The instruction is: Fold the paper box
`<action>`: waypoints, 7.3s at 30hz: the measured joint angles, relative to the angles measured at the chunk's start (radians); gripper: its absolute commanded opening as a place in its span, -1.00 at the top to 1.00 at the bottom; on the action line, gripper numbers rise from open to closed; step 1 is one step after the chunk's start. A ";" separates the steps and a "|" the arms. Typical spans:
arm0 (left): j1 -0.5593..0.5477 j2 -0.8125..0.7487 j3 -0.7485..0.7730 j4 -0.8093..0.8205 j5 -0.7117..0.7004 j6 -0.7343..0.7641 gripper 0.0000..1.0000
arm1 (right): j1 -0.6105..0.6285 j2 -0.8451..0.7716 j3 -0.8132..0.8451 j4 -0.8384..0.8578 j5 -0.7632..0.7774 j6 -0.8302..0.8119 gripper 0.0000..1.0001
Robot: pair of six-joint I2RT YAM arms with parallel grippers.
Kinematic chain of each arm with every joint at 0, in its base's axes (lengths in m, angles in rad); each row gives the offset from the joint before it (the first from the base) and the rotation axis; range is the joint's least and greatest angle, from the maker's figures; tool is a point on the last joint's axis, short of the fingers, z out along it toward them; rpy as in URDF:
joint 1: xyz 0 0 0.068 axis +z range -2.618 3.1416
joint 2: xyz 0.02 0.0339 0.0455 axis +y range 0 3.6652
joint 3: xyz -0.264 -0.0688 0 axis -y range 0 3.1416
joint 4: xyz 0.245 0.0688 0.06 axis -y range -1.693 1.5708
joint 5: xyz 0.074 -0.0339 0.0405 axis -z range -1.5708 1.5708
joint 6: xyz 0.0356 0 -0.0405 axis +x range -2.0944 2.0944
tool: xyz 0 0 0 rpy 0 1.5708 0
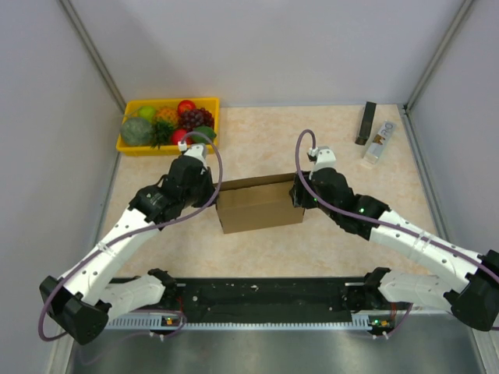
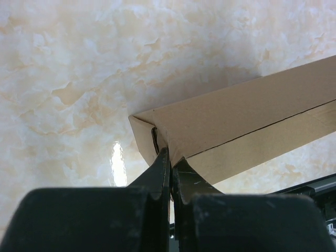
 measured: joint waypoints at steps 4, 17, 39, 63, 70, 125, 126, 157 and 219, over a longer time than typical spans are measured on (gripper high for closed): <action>-0.002 -0.018 -0.021 0.021 -0.004 0.009 1.00 | 0.001 -0.003 0.000 -0.002 -0.001 0.000 -0.07; 0.008 -0.014 0.005 -0.018 0.006 -0.006 1.00 | 0.006 -0.005 0.000 -0.005 -0.004 0.000 -0.07; 0.100 -0.198 -0.154 0.080 0.109 -0.042 1.00 | 0.015 -0.005 0.000 0.009 -0.039 0.000 -0.07; 0.104 -0.124 -0.060 -0.051 0.049 0.156 1.00 | 0.026 0.002 0.000 0.010 -0.070 0.005 -0.07; 0.105 -0.118 -0.053 -0.061 0.052 0.163 0.90 | 0.026 0.003 0.000 0.010 -0.074 0.005 -0.06; 0.109 -0.179 -0.119 0.009 0.127 0.132 0.25 | 0.071 0.436 0.319 0.289 -0.374 0.502 0.55; 0.109 -0.182 -0.119 0.008 0.136 0.135 0.13 | 0.072 0.430 0.312 0.309 -0.371 0.504 0.56; 0.287 -0.025 0.145 -0.042 0.223 0.090 1.00 | 0.078 0.380 0.259 0.362 -0.372 0.416 0.54; 0.119 -0.250 -0.111 -0.150 0.249 0.053 1.00 | 0.078 0.379 0.262 0.305 -0.410 0.323 0.46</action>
